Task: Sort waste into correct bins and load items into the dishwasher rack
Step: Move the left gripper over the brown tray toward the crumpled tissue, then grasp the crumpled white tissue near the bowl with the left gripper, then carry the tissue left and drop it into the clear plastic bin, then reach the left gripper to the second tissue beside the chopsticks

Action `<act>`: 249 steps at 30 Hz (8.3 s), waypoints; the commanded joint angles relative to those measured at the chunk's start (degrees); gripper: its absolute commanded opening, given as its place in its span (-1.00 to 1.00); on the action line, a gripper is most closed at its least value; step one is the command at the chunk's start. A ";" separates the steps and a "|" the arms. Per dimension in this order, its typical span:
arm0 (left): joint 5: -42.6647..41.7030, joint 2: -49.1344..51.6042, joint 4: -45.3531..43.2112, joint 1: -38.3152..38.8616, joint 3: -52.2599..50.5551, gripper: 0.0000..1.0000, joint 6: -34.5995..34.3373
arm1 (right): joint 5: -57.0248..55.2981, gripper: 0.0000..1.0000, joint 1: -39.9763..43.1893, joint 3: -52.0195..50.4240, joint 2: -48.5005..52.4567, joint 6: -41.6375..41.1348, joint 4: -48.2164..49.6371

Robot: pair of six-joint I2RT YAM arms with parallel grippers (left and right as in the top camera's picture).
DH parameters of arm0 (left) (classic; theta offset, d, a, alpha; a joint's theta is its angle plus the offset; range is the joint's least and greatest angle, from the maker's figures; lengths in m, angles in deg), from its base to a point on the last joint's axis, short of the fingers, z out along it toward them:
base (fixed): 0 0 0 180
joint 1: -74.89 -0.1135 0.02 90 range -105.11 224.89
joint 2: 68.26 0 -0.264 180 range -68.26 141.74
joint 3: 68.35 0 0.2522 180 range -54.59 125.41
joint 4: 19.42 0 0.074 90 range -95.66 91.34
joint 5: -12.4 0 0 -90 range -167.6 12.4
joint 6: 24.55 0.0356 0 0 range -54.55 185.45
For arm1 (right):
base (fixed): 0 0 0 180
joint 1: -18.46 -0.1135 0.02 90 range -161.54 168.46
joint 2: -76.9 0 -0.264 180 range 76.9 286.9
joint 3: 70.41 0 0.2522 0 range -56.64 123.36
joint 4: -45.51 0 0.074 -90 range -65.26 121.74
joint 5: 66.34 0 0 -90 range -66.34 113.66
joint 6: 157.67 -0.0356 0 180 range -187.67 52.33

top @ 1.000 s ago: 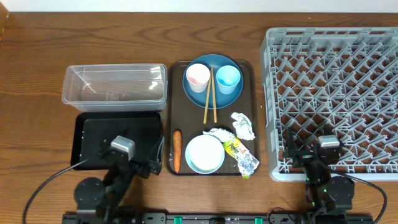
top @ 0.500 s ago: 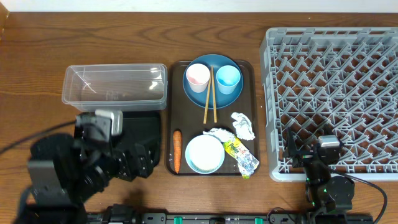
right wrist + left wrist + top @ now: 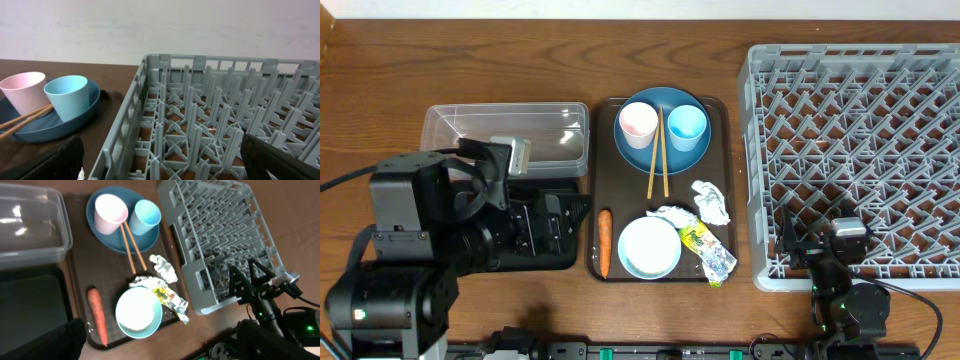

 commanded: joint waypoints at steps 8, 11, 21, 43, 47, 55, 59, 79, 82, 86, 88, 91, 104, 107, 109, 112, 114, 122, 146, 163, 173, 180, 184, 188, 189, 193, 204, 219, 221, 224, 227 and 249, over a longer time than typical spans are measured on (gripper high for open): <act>-0.85 -0.09 0.33 -0.31 -5.51 0.95 -0.52 | -0.17 0.98 -0.52 -0.07 -0.09 0.44 -0.22; -0.59 -0.09 0.37 -0.31 -6.01 0.96 -0.52 | -0.17 0.99 -0.52 -0.07 -0.09 0.44 -0.22; 6.32 -0.09 0.33 -0.31 -7.48 0.96 -6.19 | -0.17 0.98 -0.52 -0.07 -0.09 0.44 -0.22; 17.70 0.44 -5.55 19.39 -7.54 0.96 -17.42 | -0.17 0.99 -0.52 -0.07 -0.09 0.44 -0.22; 21.92 2.43 -6.60 26.34 -7.54 0.96 -19.89 | -0.17 0.98 -0.52 -0.07 -0.09 0.44 -0.22; 23.02 9.64 -10.43 35.08 -7.54 0.96 -21.29 | -0.17 0.98 -0.52 -0.07 -0.09 0.44 -0.22; 22.99 12.79 -10.32 35.08 -7.54 0.90 -22.69 | -0.17 0.99 -0.52 -0.07 -0.09 0.44 -0.22; 29.77 29.18 -13.29 39.04 -7.54 -0.88 -23.61 | -0.17 0.98 -0.52 -0.07 -0.09 0.44 -0.22; 33.59 29.18 -14.67 39.01 -7.54 -0.84 -23.65 | -0.17 0.98 -0.52 -0.07 -0.09 0.44 -0.22; 30.18 29.31 -14.97 40.19 -7.54 -0.67 -25.16 | -0.17 0.99 -0.52 -0.07 -0.09 0.44 -0.22; 29.88 29.53 -15.85 42.10 -7.54 -0.49 -25.14 | -0.17 0.98 -0.52 -0.07 -0.09 0.44 -0.22; 32.11 30.77 -18.01 46.27 -7.54 -0.15 -25.27 | -0.17 0.98 -0.52 -0.07 -0.09 0.44 -0.22; 37.97 43.74 -26.77 52.11 -7.54 -0.10 -44.76 | -0.17 0.99 -0.52 -0.07 -0.09 0.44 -0.22; 38.01 46.21 -28.65 52.11 -7.54 -0.09 -47.67 | -0.17 0.98 -0.52 -0.07 -0.09 0.44 -0.22; 38.21 47.43 -29.68 52.11 -7.54 -0.09 -49.31 | -0.17 0.98 -0.52 -0.07 -0.09 0.44 -0.22; 40.50 48.92 -30.99 52.11 -7.54 -0.01 -52.35 | -0.20 0.98 -0.52 -0.07 -0.09 0.44 -0.22; 43.28 49.42 -30.97 52.11 -7.54 0.00 -54.45 | -0.17 0.99 -0.52 -0.07 -0.09 0.44 -0.22; 47.21 50.01 -31.41 52.11 -7.56 0.02 -54.75 | -0.17 0.98 -0.52 -0.07 -0.09 0.44 -0.22; 47.04 48.63 -30.99 52.09 -7.13 -0.81 -54.03 | -0.17 0.99 -0.52 -0.07 -0.09 0.42 -0.22; 41.35 26.14 -30.49 47.60 -7.13 -0.88 -42.21 | -0.17 0.99 -0.52 -0.07 -0.09 0.44 -0.22; 42.66 22.40 -26.18 23.45 -7.15 -0.88 -32.13 | -0.17 0.98 -0.52 -0.07 -0.09 0.44 -0.22; 42.66 26.64 -27.17 9.35 -7.15 -0.88 -29.31 | -0.17 0.98 -0.52 -0.07 -0.09 0.44 -0.22; 42.71 31.26 -29.49 4.33 -7.15 -0.88 -25.57 | -0.17 0.99 -0.52 -0.07 -0.09 0.44 -0.22; 44.92 37.16 -31.26 -1.09 -7.15 -0.88 -25.22 | -0.17 0.99 -0.52 -0.07 -0.09 0.44 -0.22; 45.13 38.36 -31.67 -2.23 -7.15 -0.88 -25.20 | -0.17 0.98 -0.52 -0.07 -0.09 0.44 -0.22; 45.07 43.17 -32.22 -6.23 -7.15 -0.88 -25.20 | -0.17 0.99 -0.52 -0.07 -0.09 0.44 -0.22; 44.00 44.52 -33.64 -9.01 -5.81 0.41 -24.65 | -0.17 0.98 -0.52 -0.07 -0.09 0.44 -0.22; 26.97 20.98 -22.40 12.48 -4.33 0.42 -25.40 | -0.17 0.98 -0.52 -0.07 -0.09 0.44 -0.22; 26.97 20.06 -21.70 19.02 -4.33 0.31 -26.82 | -0.17 0.99 -0.52 -0.07 -0.09 0.44 -0.22; 27.17 20.68 -23.12 27.56 -4.35 0.15 -28.85 | -0.17 0.98 -0.52 -0.07 -0.09 0.44 -0.22; 28.37 22.93 -26.38 35.45 -4.35 -0.16 -28.81 | -0.17 0.98 -0.52 -0.07 -0.09 0.44 -0.22; 38.64 49.13 -39.15 47.06 -4.44 -0.88 -31.76 | -0.17 0.99 -0.52 -0.07 -0.09 0.44 -0.22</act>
